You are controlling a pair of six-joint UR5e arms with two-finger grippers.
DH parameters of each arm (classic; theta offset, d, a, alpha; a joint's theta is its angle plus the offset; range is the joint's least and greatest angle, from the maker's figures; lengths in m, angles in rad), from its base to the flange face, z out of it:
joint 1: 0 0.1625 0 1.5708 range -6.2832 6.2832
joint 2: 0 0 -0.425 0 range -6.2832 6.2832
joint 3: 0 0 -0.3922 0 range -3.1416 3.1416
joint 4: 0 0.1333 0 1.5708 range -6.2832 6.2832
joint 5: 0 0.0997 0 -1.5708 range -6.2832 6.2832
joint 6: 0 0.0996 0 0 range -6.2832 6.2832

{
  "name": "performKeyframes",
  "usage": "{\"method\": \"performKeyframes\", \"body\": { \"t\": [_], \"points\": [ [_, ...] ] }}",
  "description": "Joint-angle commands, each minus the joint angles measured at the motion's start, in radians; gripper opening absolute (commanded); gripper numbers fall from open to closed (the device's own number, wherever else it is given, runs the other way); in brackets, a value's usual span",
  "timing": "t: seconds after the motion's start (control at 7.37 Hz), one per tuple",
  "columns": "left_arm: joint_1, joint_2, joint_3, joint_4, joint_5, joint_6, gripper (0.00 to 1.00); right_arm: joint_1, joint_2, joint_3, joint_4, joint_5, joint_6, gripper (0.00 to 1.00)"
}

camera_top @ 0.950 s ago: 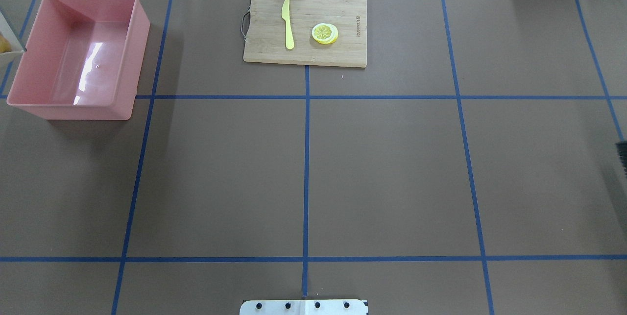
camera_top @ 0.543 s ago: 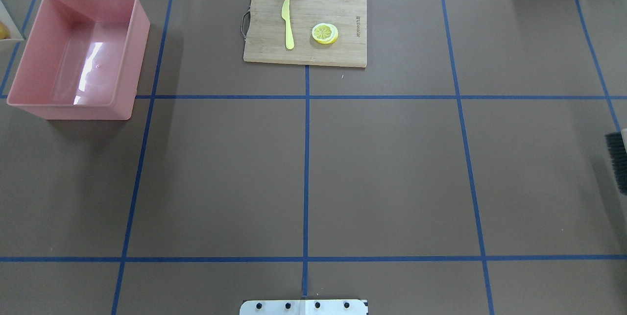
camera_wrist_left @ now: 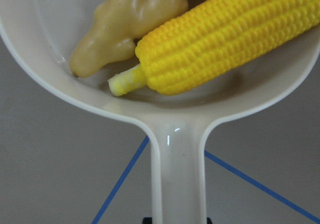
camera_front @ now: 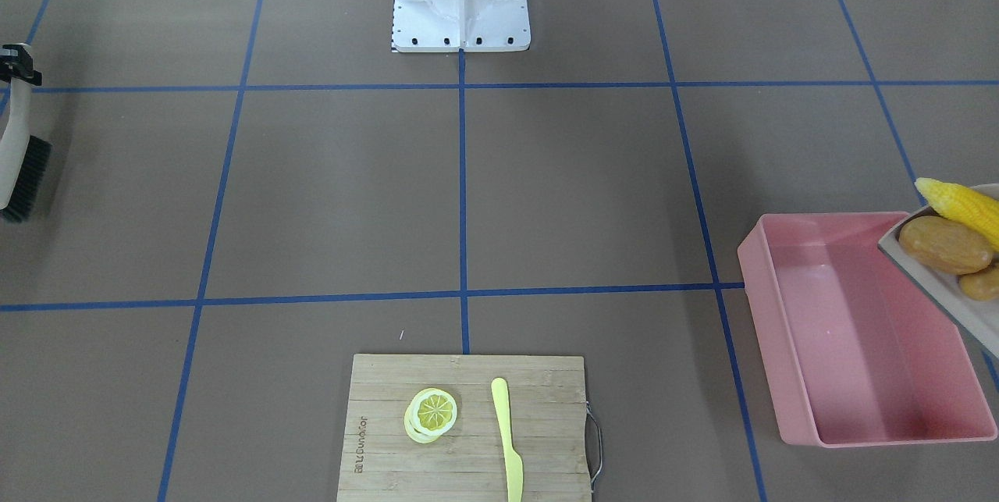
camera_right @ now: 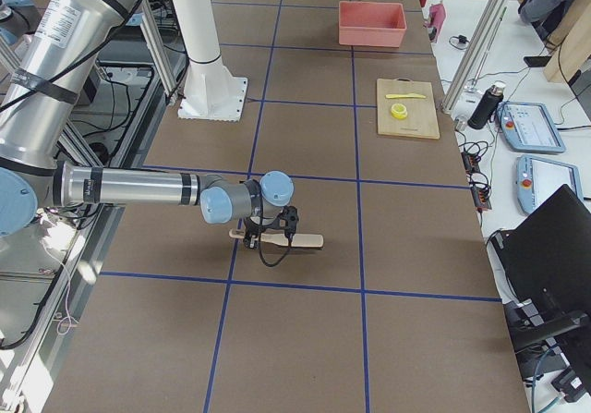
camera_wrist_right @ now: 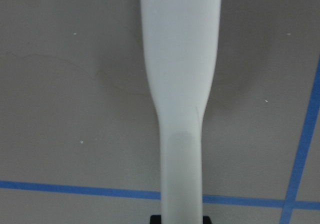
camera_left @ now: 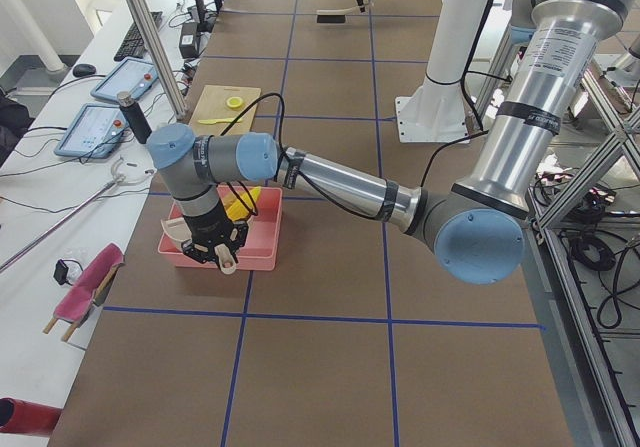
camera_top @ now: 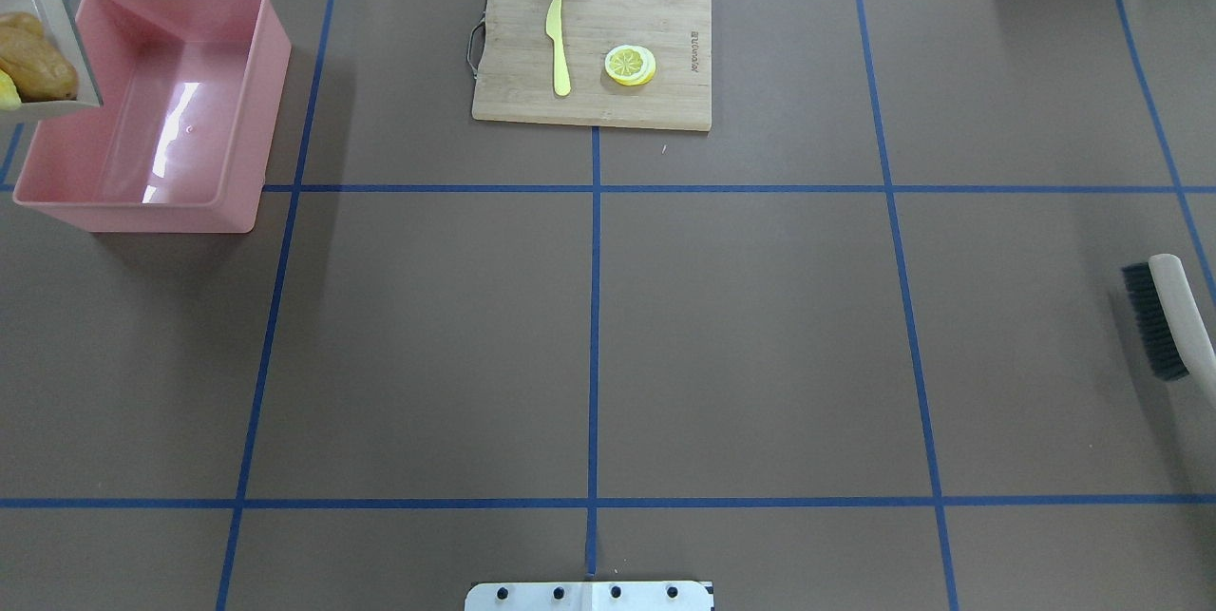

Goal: Sweep and dump trash into bin
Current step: 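Tilt the dustpan with the left gripper to dump the food into the pink bin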

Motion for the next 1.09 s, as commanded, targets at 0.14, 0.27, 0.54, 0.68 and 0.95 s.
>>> {"method": "performKeyframes", "body": {
  "t": [0.14,0.27,0.54,0.68,0.95],
  "points": [
    [0.069,-0.035,0.031,0.048,0.118,0.016,0.0,-0.029,0.038,-0.02,-0.004,0.001,0.006,0.0],
    [0.088,-0.051,0.047,0.078,0.164,0.02,0.0,-0.031,0.055,-0.028,-0.003,0.001,0.004,0.0],
    [0.099,-0.145,0.091,0.178,0.274,0.022,0.0,-0.046,0.077,-0.039,-0.01,-0.007,0.004,0.08],
    [0.11,-0.21,0.134,0.231,0.314,0.02,0.0,-0.046,0.083,-0.048,-0.009,-0.007,0.004,0.18],
    [0.16,-0.323,0.183,0.367,0.449,0.02,0.0,-0.047,0.09,-0.048,-0.009,-0.013,0.002,1.0]
  ]
}}
